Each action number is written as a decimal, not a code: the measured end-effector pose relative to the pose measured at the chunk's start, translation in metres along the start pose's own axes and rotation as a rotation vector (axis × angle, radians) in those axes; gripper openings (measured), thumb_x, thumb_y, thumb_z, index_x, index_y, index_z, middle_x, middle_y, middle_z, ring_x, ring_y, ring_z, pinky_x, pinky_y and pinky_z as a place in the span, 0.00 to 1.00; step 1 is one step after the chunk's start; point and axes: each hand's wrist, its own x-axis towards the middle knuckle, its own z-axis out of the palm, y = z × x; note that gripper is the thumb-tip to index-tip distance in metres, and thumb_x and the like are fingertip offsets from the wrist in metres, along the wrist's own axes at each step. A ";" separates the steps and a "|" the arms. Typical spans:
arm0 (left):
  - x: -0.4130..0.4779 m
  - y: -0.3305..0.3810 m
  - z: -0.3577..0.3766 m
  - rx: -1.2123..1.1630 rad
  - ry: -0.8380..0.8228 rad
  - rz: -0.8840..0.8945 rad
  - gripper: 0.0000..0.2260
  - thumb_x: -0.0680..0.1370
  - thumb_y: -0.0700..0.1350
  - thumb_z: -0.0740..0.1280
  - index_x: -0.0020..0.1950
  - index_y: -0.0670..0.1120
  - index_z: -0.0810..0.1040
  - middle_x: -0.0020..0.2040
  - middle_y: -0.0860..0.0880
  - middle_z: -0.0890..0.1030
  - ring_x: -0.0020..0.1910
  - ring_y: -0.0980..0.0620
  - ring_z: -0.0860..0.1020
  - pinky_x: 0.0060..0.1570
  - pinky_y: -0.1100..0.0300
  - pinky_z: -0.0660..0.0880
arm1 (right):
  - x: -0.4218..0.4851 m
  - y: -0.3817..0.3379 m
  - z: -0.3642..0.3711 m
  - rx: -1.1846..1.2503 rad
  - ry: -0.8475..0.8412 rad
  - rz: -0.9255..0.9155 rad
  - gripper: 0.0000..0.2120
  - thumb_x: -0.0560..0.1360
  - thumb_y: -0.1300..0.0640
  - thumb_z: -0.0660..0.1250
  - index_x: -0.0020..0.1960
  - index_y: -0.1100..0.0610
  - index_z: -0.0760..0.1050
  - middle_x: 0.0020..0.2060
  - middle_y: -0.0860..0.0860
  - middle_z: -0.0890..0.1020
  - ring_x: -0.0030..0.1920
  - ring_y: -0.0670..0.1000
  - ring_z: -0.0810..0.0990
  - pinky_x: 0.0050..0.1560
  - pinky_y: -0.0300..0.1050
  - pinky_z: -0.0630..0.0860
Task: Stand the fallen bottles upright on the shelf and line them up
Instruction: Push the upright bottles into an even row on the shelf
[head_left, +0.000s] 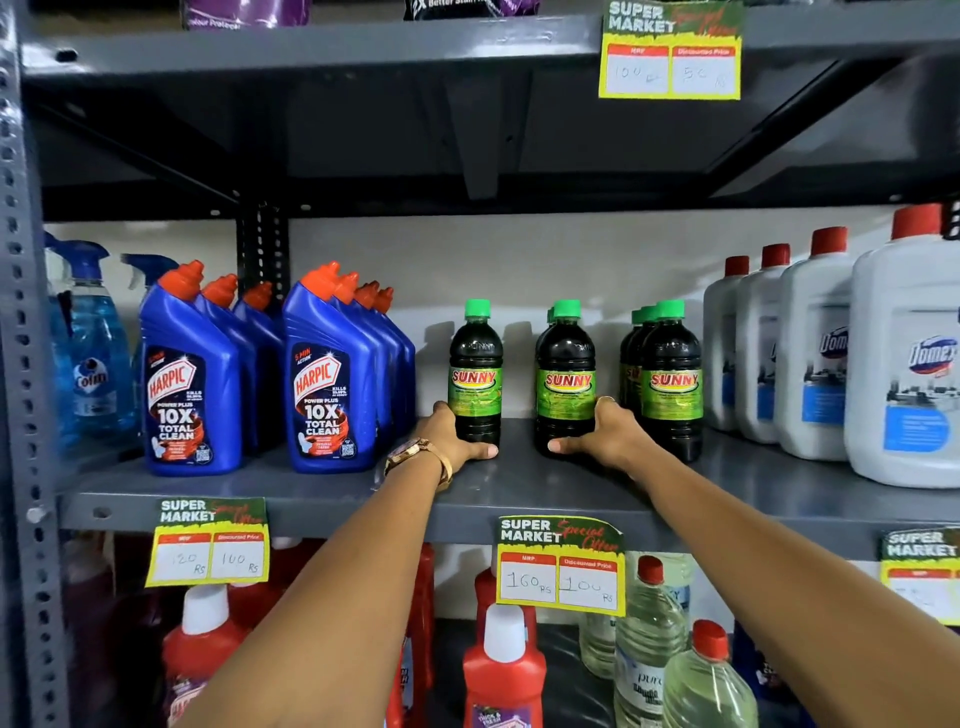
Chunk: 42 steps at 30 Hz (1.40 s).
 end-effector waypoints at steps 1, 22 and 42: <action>-0.001 0.001 0.000 0.020 0.007 -0.002 0.34 0.66 0.52 0.77 0.66 0.42 0.66 0.62 0.43 0.77 0.60 0.43 0.75 0.61 0.50 0.72 | -0.001 0.001 0.000 0.007 0.001 -0.006 0.35 0.66 0.55 0.78 0.66 0.65 0.67 0.63 0.60 0.74 0.64 0.58 0.73 0.61 0.46 0.69; -0.005 0.004 -0.004 0.071 0.039 -0.008 0.34 0.66 0.52 0.77 0.65 0.41 0.69 0.62 0.42 0.75 0.59 0.43 0.75 0.59 0.52 0.72 | 0.003 0.007 0.001 0.015 -0.023 -0.044 0.35 0.67 0.54 0.77 0.67 0.64 0.65 0.63 0.60 0.74 0.65 0.59 0.73 0.62 0.47 0.69; -0.009 0.005 -0.006 0.041 0.024 -0.020 0.32 0.66 0.52 0.78 0.63 0.41 0.70 0.61 0.42 0.76 0.59 0.43 0.75 0.59 0.53 0.73 | 0.002 0.006 0.004 0.021 -0.033 -0.038 0.35 0.69 0.54 0.76 0.69 0.65 0.63 0.66 0.61 0.73 0.67 0.59 0.71 0.66 0.49 0.68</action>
